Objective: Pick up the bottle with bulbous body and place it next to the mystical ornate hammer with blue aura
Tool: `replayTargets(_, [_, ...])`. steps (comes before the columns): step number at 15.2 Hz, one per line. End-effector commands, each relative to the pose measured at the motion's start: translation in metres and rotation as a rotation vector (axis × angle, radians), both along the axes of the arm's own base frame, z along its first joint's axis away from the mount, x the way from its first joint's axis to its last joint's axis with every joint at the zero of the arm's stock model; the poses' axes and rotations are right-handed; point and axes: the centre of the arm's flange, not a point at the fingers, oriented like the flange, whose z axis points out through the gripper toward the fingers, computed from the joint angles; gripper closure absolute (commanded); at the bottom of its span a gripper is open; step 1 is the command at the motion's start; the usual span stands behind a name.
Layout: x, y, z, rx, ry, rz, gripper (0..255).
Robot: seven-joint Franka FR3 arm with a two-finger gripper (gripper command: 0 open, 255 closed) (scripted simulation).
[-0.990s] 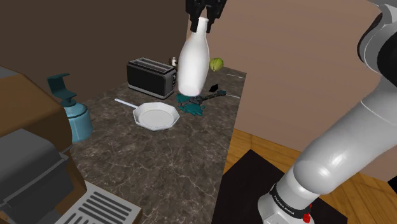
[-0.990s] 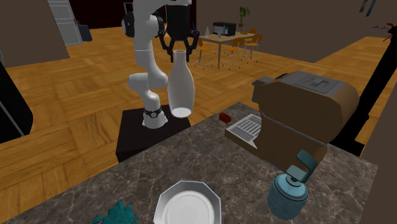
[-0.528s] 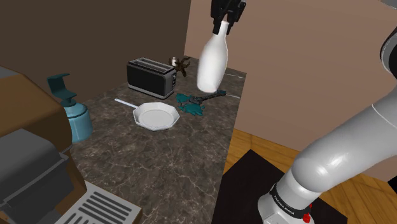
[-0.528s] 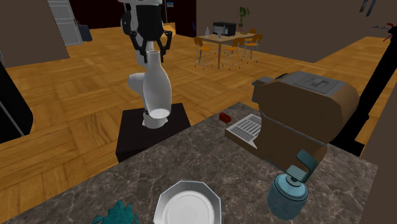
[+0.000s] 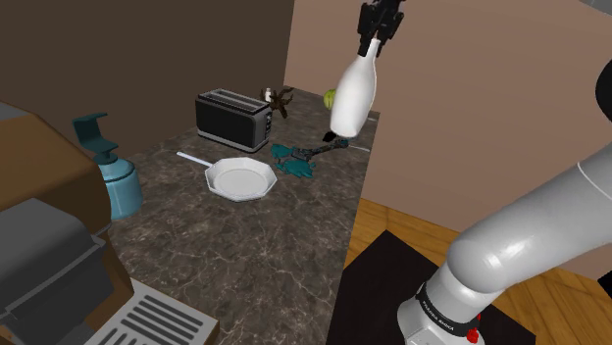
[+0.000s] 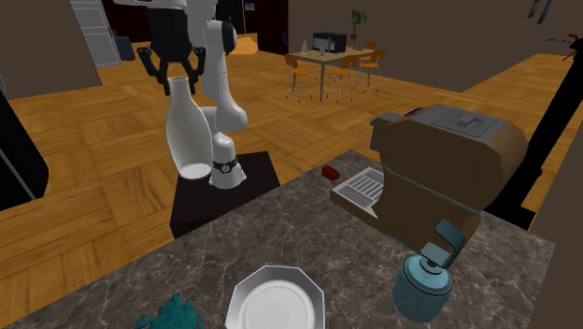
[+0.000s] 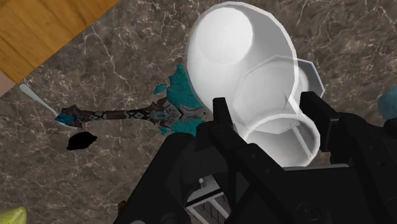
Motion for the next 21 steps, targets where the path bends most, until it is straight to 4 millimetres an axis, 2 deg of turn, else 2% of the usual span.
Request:
replayTargets(1, [-0.006, -0.026, 0.0, 0.0, 0.0, 0.002, 255])
replayTargets(6, [-0.014, -0.09, 0.0, 0.0, 0.0, 0.002, 255])
replayTargets(21, [-0.014, -0.09, -0.079, 0.0, 0.0, 0.002, 255])
